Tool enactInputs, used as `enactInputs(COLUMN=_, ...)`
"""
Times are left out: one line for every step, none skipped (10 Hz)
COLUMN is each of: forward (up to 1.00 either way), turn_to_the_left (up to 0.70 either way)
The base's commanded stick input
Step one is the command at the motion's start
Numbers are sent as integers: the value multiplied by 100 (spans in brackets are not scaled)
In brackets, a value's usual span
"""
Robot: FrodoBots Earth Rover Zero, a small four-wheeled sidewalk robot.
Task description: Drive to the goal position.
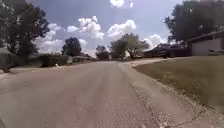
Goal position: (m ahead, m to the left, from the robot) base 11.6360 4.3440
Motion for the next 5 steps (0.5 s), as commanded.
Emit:
enactInputs(forward=70, turn_to_the_left=0)
enactInputs(forward=70, turn_to_the_left=0)
enactInputs(forward=70, turn_to_the_left=0)
enactInputs(forward=70, turn_to_the_left=0)
enactInputs(forward=70, turn_to_the_left=0)
